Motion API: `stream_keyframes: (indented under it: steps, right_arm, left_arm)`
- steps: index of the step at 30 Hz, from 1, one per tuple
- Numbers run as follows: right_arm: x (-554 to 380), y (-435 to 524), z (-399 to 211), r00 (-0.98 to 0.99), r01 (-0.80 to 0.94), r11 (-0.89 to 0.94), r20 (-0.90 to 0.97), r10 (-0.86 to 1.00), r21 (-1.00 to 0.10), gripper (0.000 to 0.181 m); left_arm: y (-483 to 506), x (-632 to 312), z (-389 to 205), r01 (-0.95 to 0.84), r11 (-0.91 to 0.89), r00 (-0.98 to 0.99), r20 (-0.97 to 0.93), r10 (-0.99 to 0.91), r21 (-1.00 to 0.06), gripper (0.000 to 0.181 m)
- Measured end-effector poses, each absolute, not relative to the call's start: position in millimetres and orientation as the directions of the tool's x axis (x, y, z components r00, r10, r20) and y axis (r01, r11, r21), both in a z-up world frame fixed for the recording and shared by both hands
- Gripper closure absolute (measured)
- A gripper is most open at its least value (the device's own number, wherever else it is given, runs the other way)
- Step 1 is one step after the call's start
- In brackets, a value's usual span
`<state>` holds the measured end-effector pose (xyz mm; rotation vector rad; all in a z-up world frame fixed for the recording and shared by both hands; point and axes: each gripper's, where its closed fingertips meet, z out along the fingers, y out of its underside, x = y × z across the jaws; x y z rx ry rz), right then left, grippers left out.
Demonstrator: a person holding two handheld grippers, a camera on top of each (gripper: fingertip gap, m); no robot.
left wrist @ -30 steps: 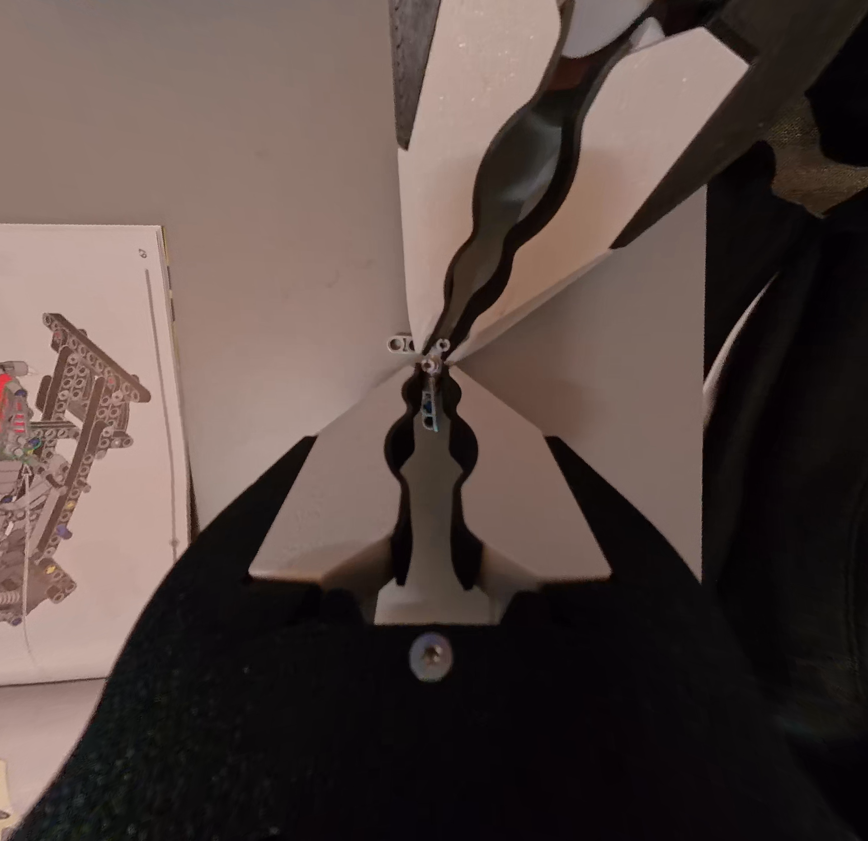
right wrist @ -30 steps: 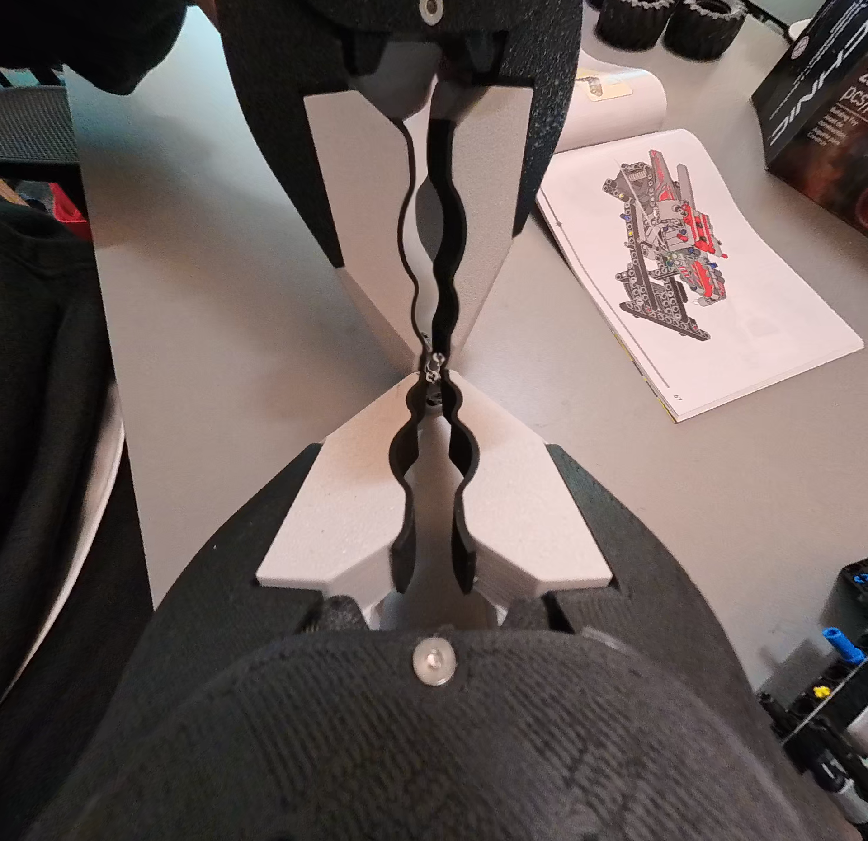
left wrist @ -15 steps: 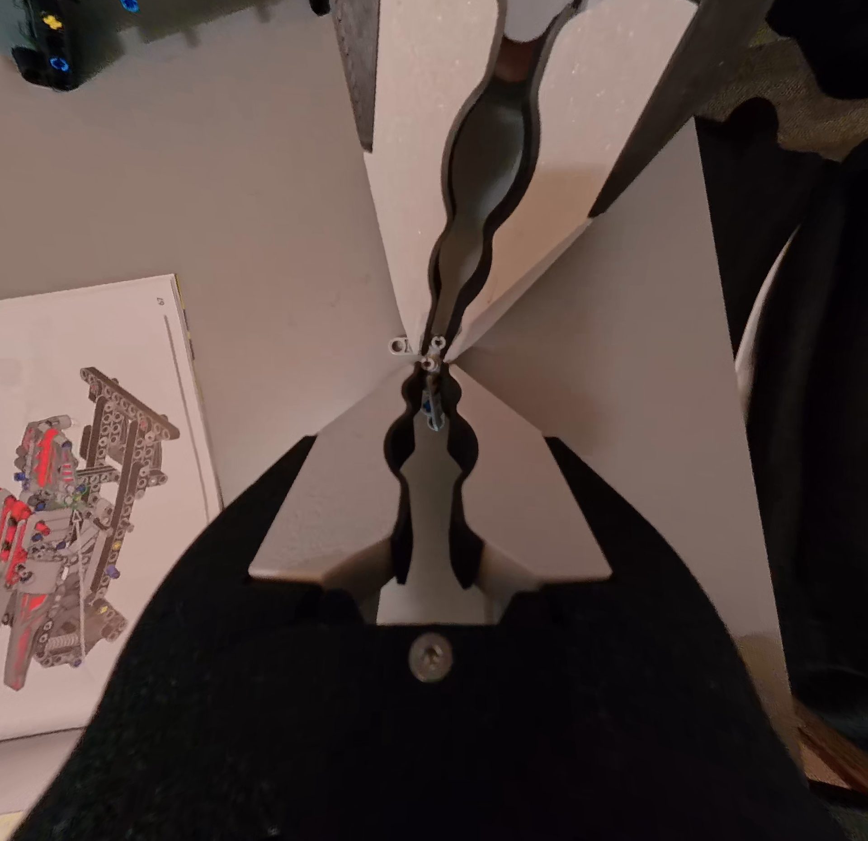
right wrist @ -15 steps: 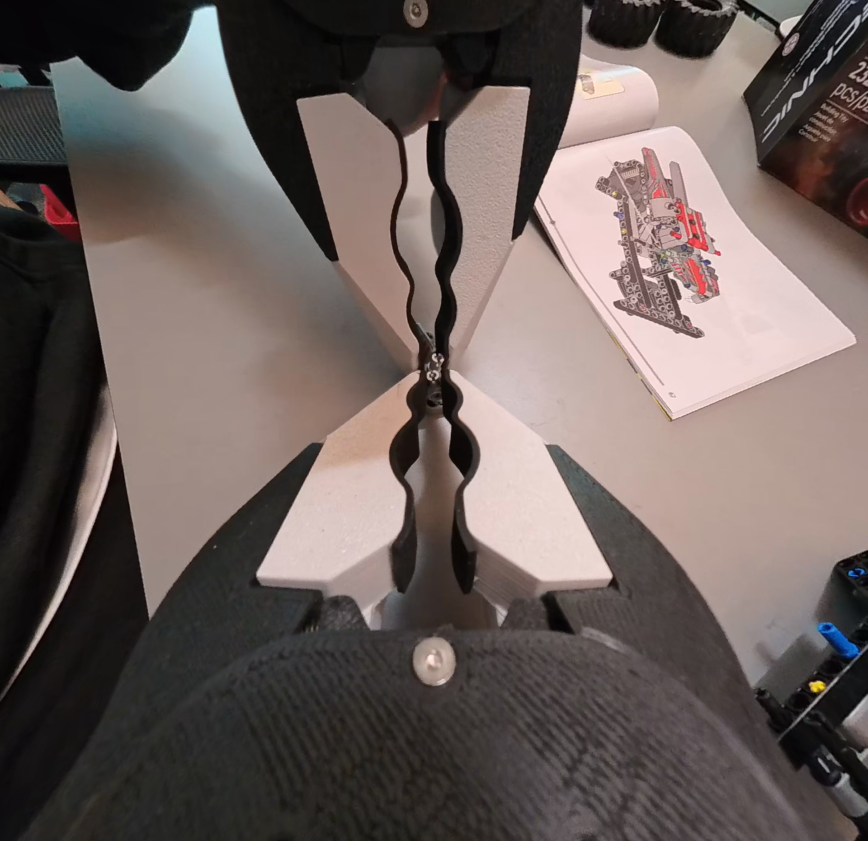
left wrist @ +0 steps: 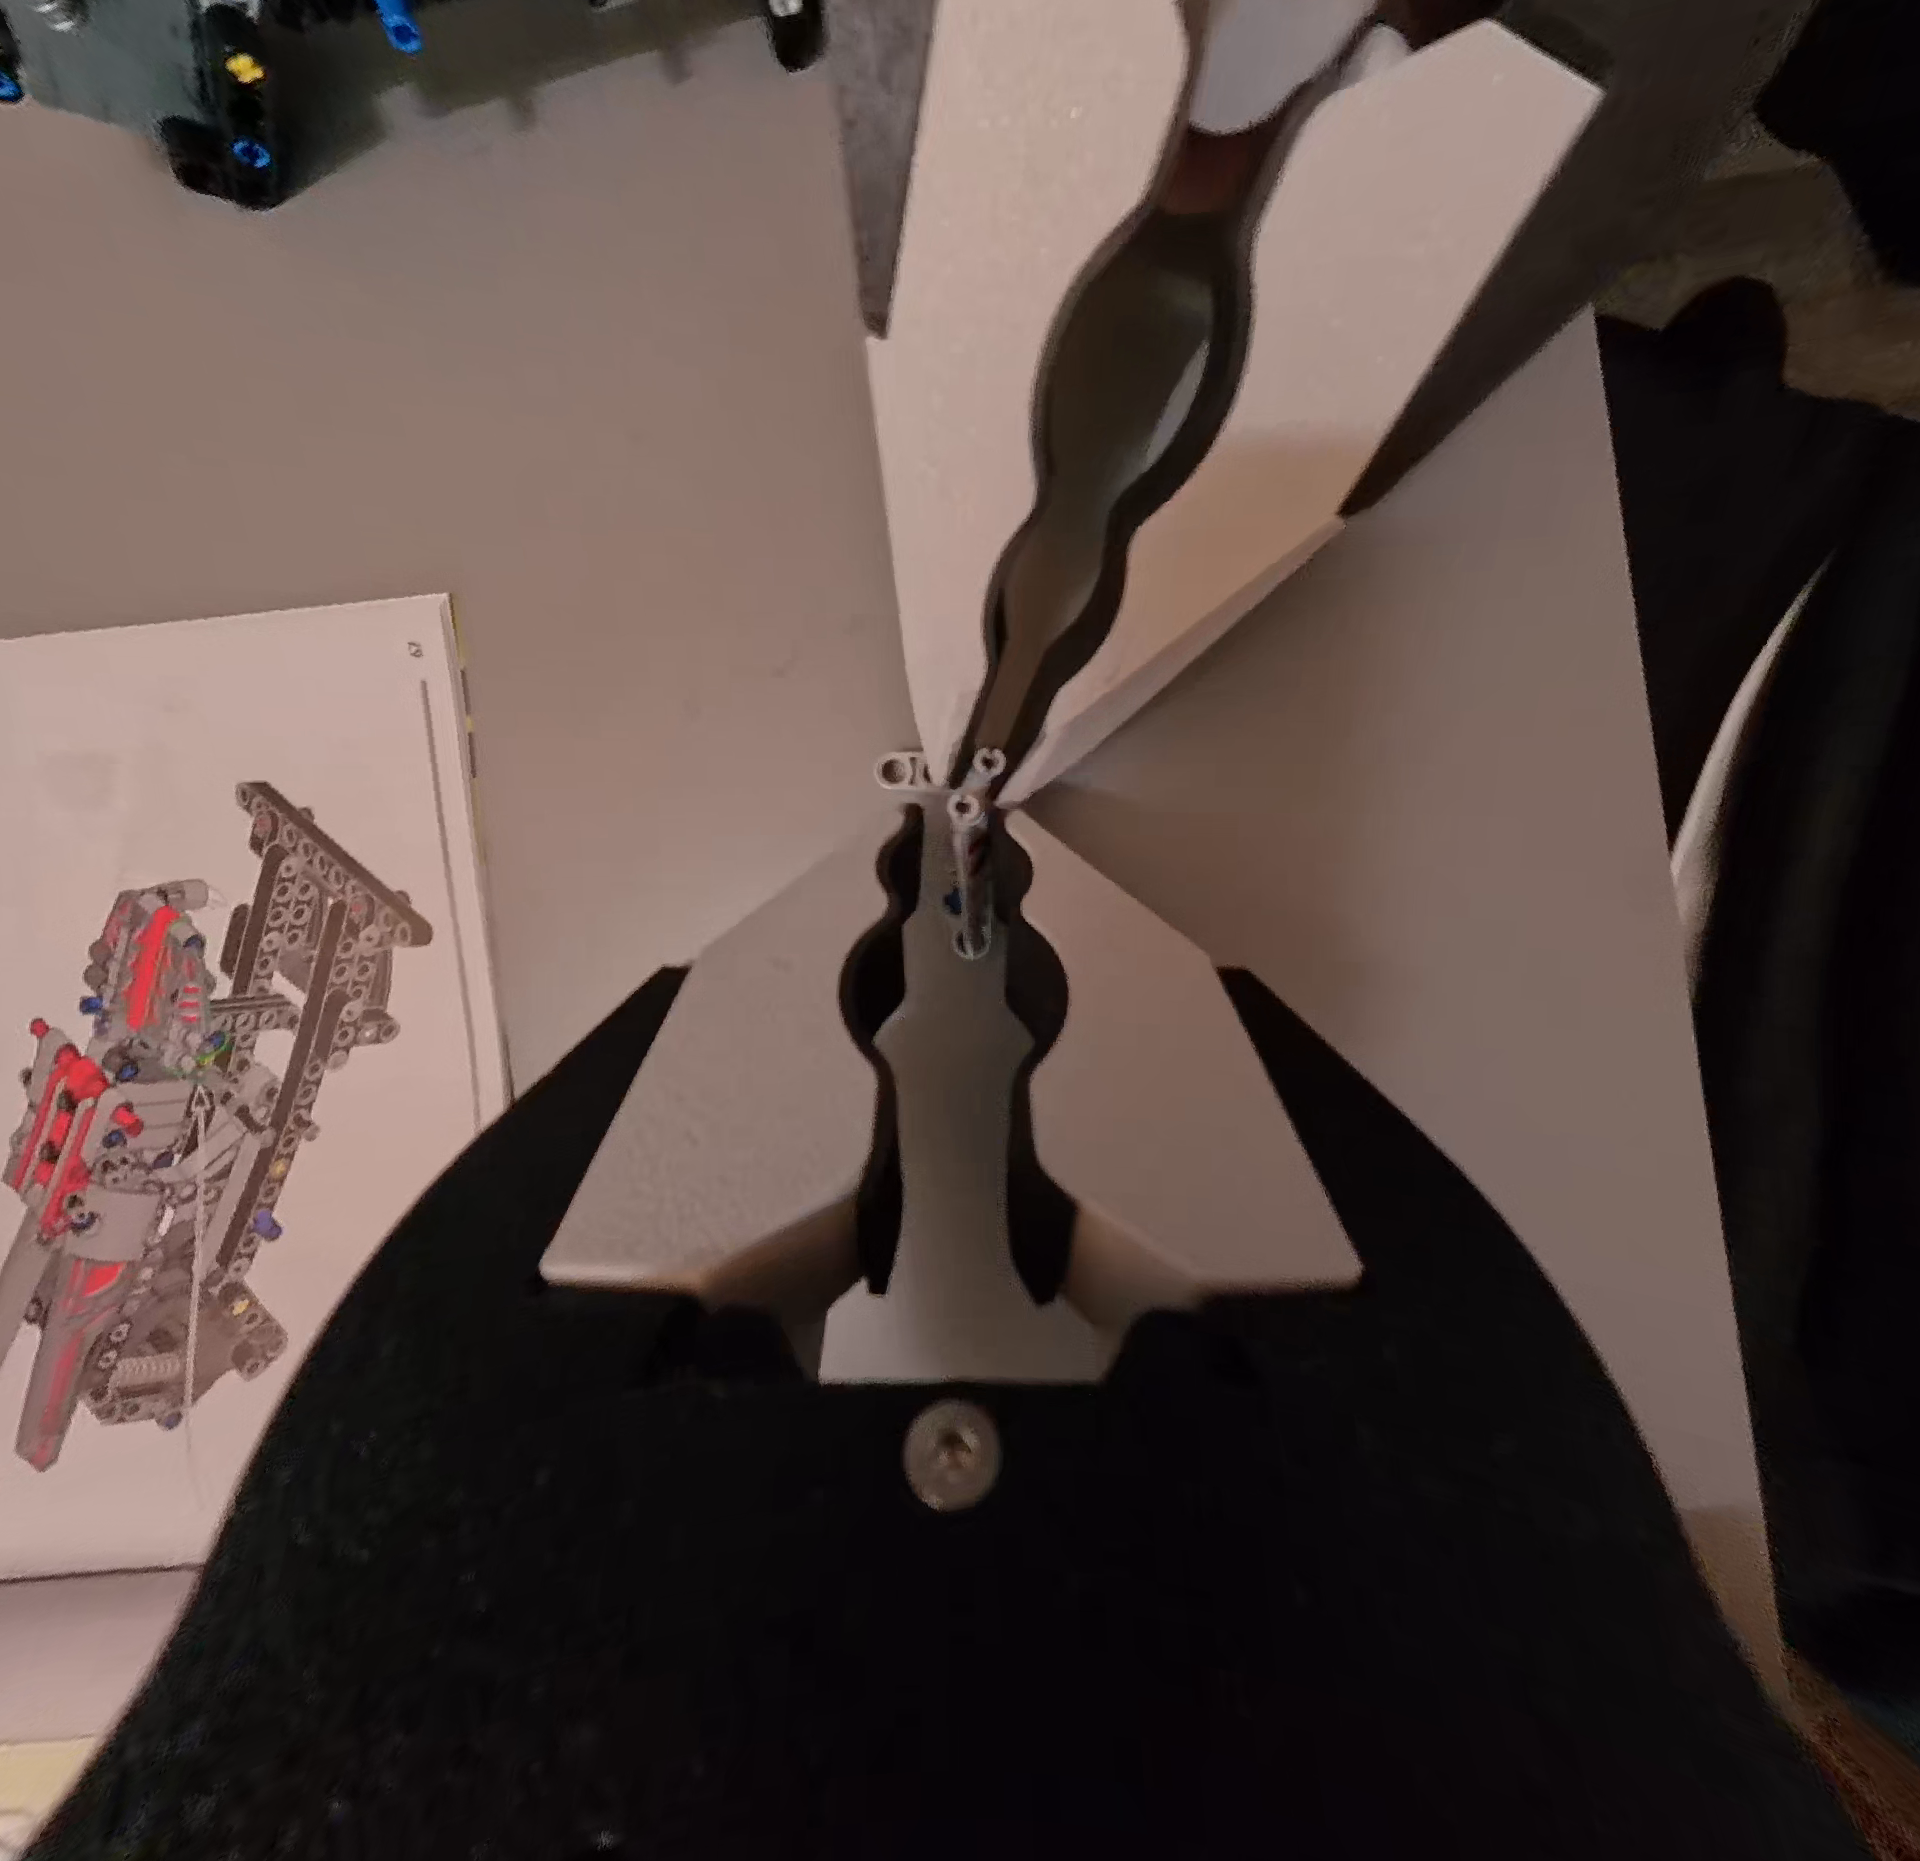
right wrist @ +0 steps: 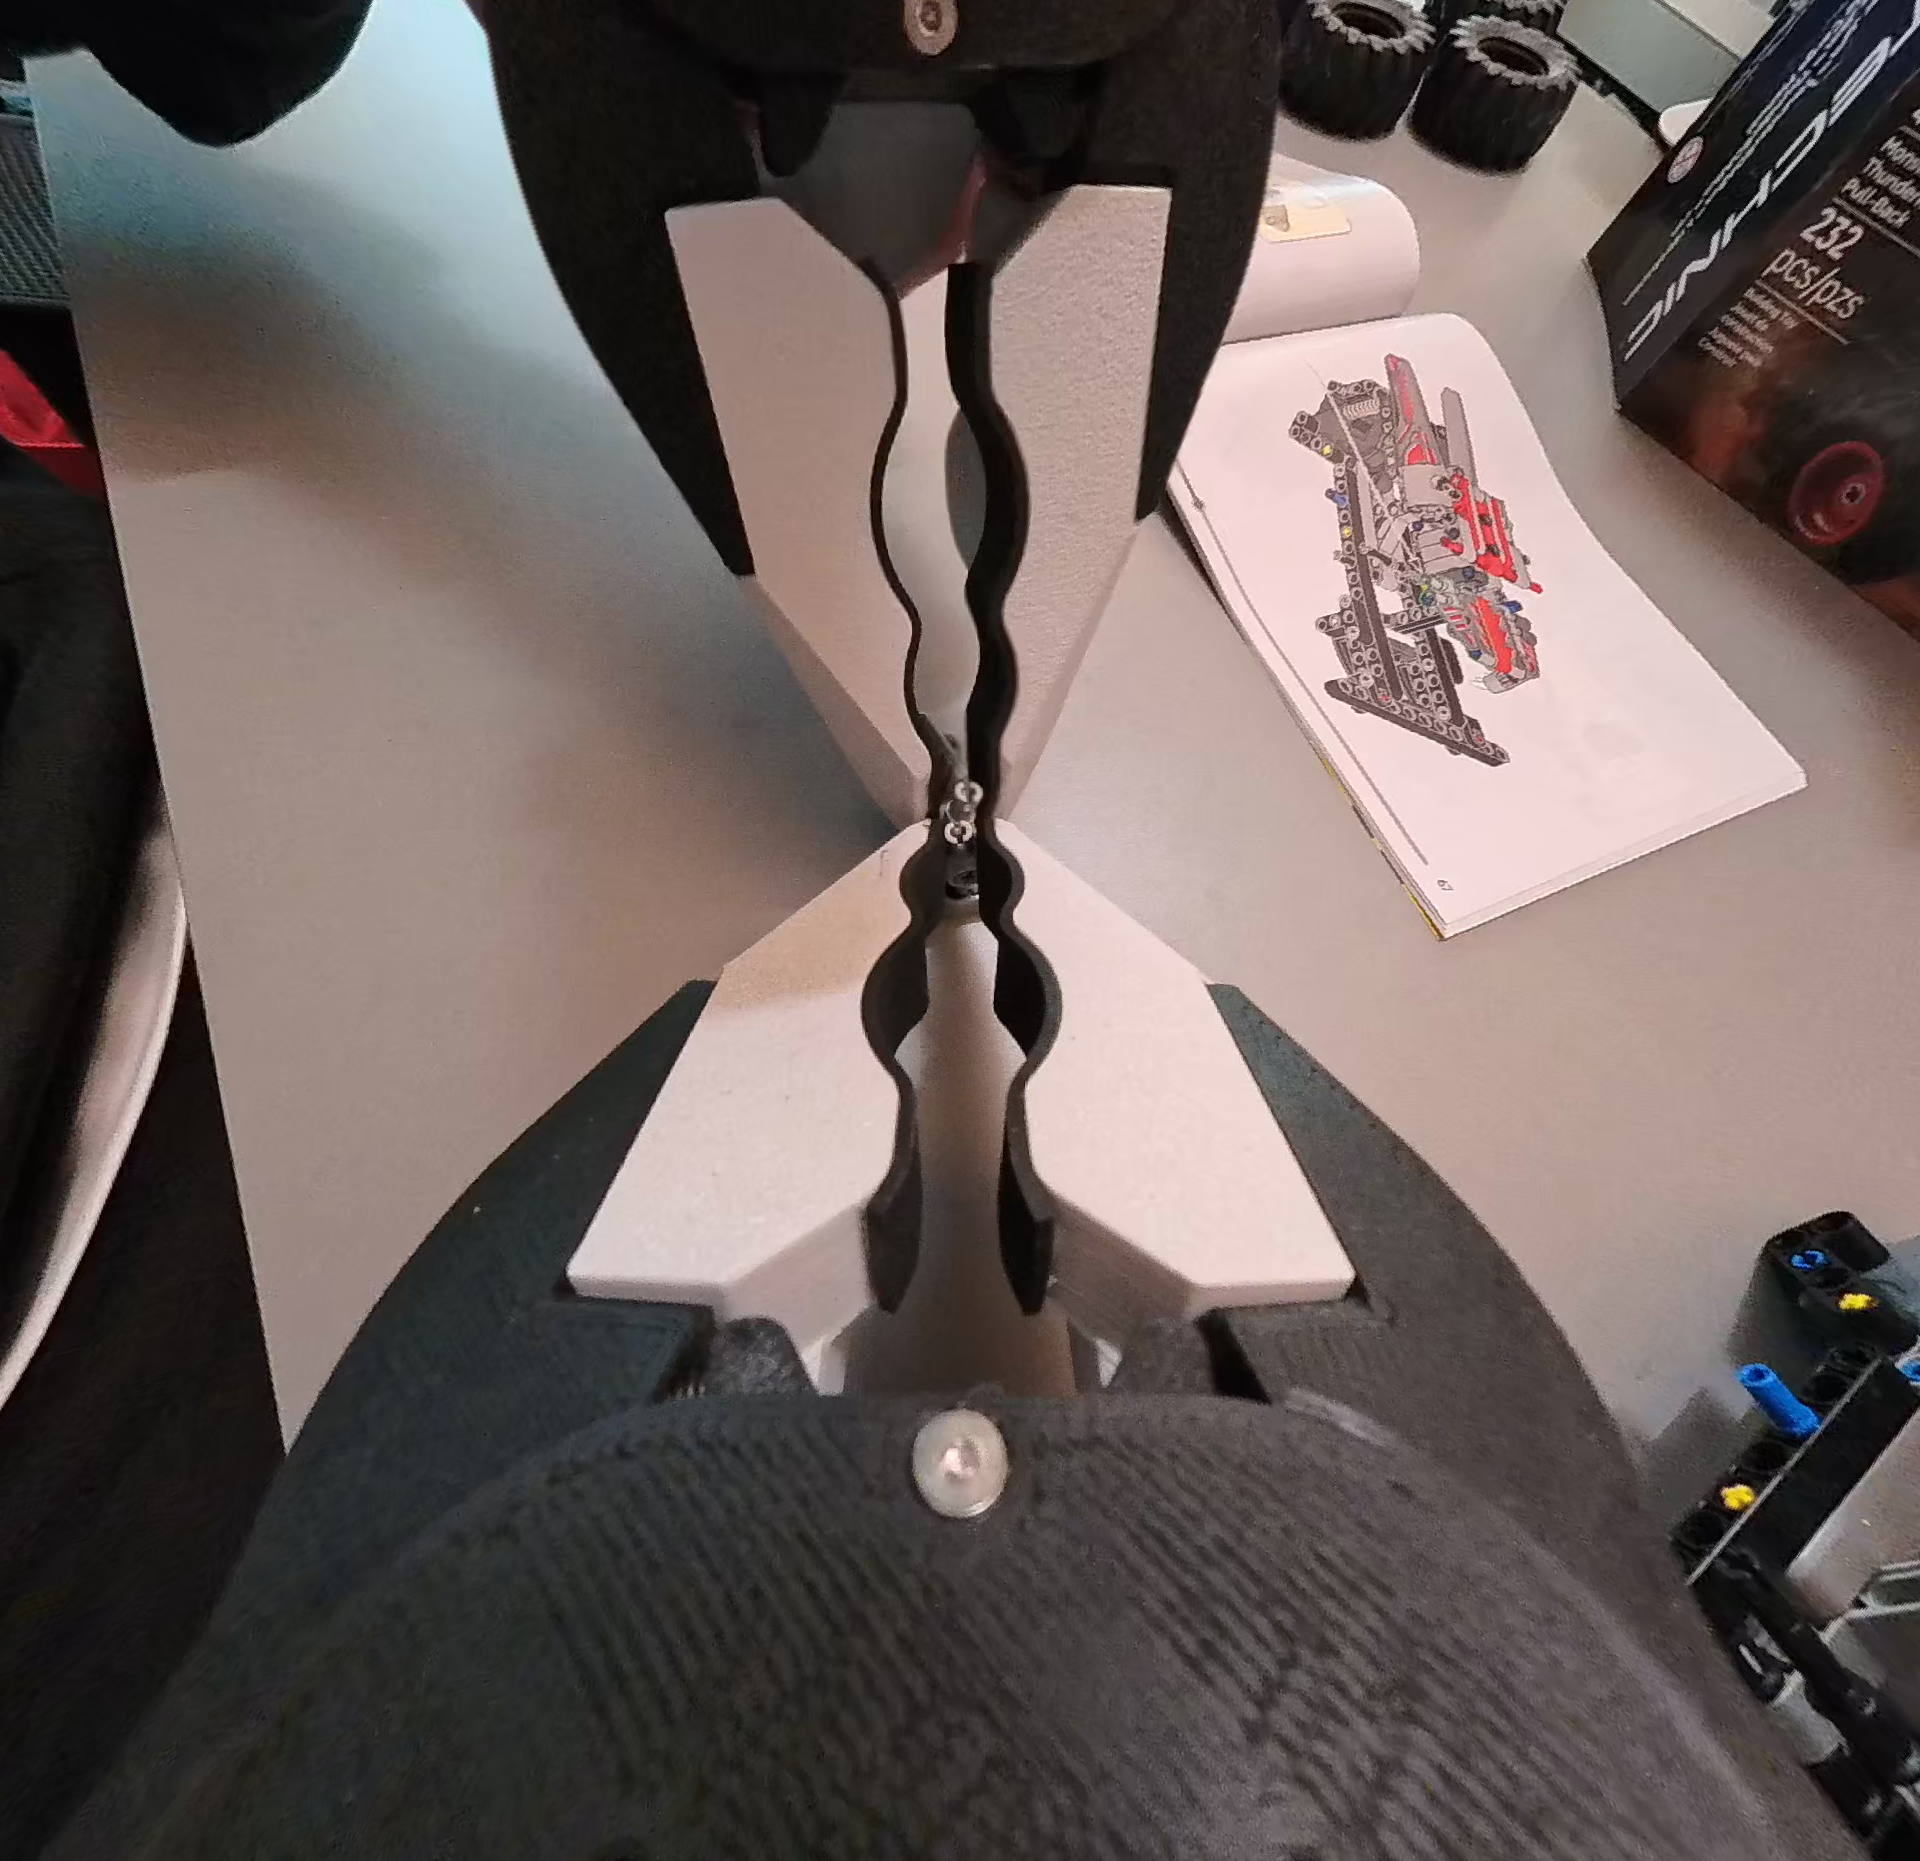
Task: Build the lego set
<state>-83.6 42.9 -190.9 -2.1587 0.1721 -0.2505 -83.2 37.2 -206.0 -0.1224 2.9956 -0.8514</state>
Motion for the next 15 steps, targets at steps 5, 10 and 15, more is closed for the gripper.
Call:
stream_keyframes:
  steps: [5, 10, 15]
  right_arm:
    - [-83.6, 42.9, -190.9, 0.971, -0.036, -0.561, 0.105, -0.216, -0.827, 0.177]
    - [-82.9, 42.8, -190.8, 0.972, -0.051, -0.557, 0.088, -0.219, -0.829, 0.177]
    - [-82.3, 42.6, -190.9, 0.972, -0.060, -0.555, 0.078, -0.222, -0.830, 0.177]
  left_arm:
    - [37.1, -83.5, -206.0, -0.086, 0.851, -0.996, 0.015, -0.091, -0.518, 0.172]
    - [37.1, -83.3, -204.0, -0.068, 0.861, -0.997, 0.011, -0.072, -0.504, 0.172]
    - [37.3, -83.3, -199.3, -0.076, 0.855, -0.997, 0.025, -0.074, -0.513, 0.173]
